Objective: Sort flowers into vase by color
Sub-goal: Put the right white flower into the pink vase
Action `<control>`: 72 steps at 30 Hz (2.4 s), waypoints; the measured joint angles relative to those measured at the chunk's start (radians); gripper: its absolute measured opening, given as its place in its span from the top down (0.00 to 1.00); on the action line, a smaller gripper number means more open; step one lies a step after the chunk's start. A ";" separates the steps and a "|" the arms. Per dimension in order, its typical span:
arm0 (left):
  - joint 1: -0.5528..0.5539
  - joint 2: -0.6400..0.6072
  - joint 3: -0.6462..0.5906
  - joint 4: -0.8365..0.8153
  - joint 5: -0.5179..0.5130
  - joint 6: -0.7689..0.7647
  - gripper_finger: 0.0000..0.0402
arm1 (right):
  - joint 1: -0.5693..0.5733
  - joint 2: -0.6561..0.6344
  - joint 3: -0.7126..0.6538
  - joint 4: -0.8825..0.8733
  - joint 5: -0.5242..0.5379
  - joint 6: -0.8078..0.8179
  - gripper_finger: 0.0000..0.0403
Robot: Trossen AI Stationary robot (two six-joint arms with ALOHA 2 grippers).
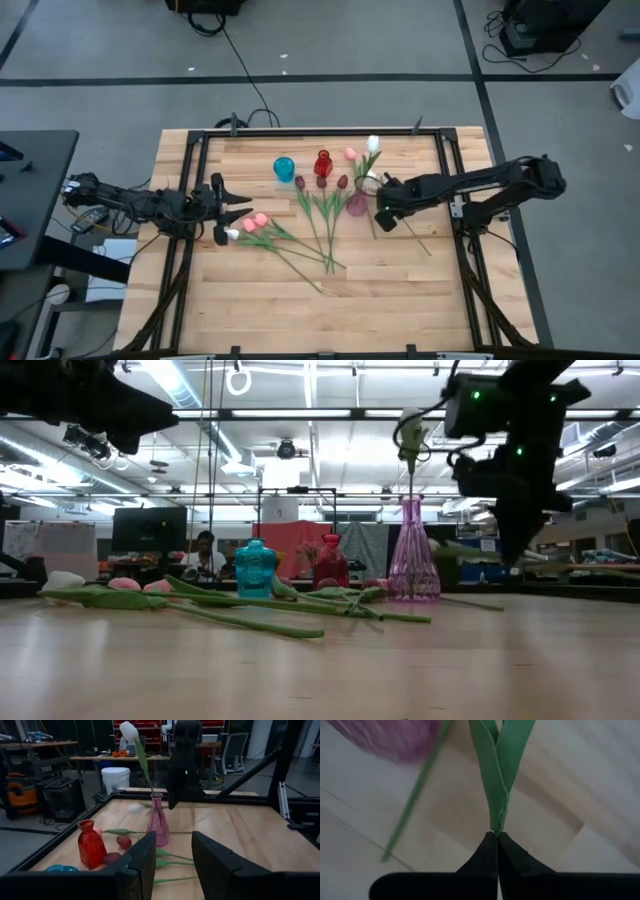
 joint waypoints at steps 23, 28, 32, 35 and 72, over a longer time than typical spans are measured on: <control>0.000 0.000 -0.065 0.113 -0.060 -0.004 0.67 | -0.174 -0.373 0.002 0.004 0.069 -0.301 0.99; 0.000 0.000 -0.065 0.126 -0.061 -0.002 0.67 | -0.241 -0.384 0.002 0.004 0.033 -0.334 0.99; 0.000 0.000 -0.065 0.127 -0.061 0.010 0.67 | -0.281 -0.382 0.002 0.010 -0.006 -0.370 0.99; 0.000 0.000 -0.065 0.126 -0.061 0.032 0.67 | -0.308 -0.384 0.002 0.011 -0.024 -0.405 0.99; 0.000 -0.158 -0.014 -0.059 -0.132 0.022 0.67 | -0.058 -0.727 -0.253 0.897 -0.165 -0.683 0.98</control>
